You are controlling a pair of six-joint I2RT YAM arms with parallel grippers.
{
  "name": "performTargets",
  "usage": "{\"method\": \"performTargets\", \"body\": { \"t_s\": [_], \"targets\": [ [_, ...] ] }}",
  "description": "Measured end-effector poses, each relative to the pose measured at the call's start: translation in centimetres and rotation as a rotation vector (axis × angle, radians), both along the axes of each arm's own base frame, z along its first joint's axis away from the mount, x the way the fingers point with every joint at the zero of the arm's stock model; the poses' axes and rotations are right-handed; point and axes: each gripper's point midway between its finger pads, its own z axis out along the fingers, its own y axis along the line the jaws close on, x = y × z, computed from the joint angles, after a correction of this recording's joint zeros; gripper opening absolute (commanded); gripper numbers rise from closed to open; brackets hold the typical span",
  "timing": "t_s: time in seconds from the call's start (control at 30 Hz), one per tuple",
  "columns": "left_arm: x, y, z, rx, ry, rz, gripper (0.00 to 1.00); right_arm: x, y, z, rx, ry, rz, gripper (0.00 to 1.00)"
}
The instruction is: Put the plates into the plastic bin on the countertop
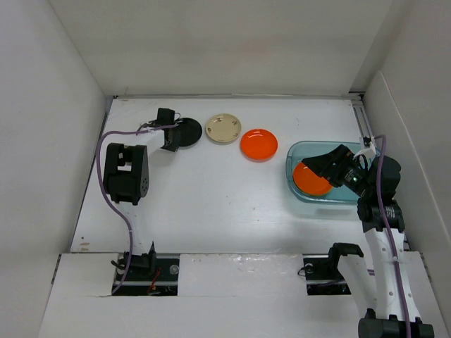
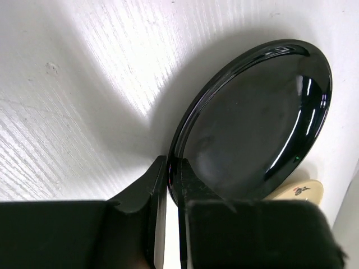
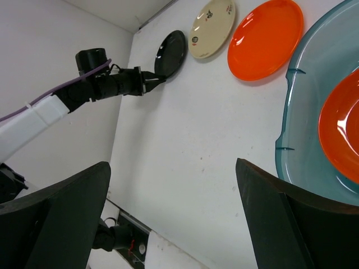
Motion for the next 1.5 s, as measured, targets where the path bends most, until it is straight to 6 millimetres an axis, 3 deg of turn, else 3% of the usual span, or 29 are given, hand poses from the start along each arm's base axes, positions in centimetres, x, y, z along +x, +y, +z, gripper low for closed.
{"method": "performTargets", "body": {
  "t_s": [0.33, 0.43, 0.53, 0.6, 0.67, 0.77, 0.83, 1.0, 1.1, 1.33, 1.37, 1.47, 1.5],
  "targets": [
    [0.0, 1.7, 0.9, -0.002, -0.025, 0.013, 0.00, -0.2, 0.4, 0.3, 0.006, -0.014, 0.029, 0.96],
    [-1.7, 2.7, 4.2, 0.076, -0.070, 0.018, 0.00, -0.3, 1.0, 0.2, 0.017, -0.029, 0.076, 0.96],
    [-3.2, 2.3, 10.0, 0.161, -0.177, -0.013, 0.00, 0.0, 1.5, -0.4, 0.029, -0.022, 0.117, 0.95],
    [-4.0, 0.0, 14.9, 0.185, -0.299, -0.078, 0.00, 0.4, 2.1, -0.9, 0.035, -0.009, 0.144, 0.95],
    [-4.9, -3.6, 19.1, 0.171, -0.422, -0.188, 0.00, 0.7, 3.1, -1.4, 0.038, 0.012, 0.177, 0.95],
    [-7.1, -9.6, 22.0, 0.141, -0.530, -0.379, 0.00, 1.4, 4.4, -2.2, 0.037, 0.043, 0.204, 0.95],
    [-8.6, -13.1, 21.8, 0.131, -0.546, -0.515, 0.00, 2.0, 4.9, -2.3, 0.035, 0.052, 0.208, 0.95],
    [-13.6, -20.6, 18.5, 0.064, -0.499, -0.835, 0.00, 4.3, 4.3, -2.1, 0.018, 0.043, 0.135, 0.95],
    [-15.4, -22.9, 18.4, 0.025, -0.506, -0.946, 0.00, 5.4, 3.6, -2.3, 0.005, 0.044, 0.084, 0.93],
    [-17.6, -26.6, 20.1, -0.126, -0.598, -1.138, 0.00, 7.1, 2.4, -3.8, -0.011, 0.078, 0.006, 0.85],
    [-17.9, -27.1, 20.2, -0.146, -0.610, -1.163, 0.00, 7.2, 2.4, -4.2, -0.011, 0.086, 0.007, 0.83],
    [-18.7, -28.5, 19.8, -0.186, -0.615, -1.220, 0.00, 7.1, 2.6, -4.9, -0.003, 0.084, 0.028, 0.59],
    [-19.1, -28.9, 19.5, -0.197, -0.611, -1.240, 0.00, 6.9, 2.7, -5.1, 0.002, 0.087, 0.035, 0.32]
  ]
}}
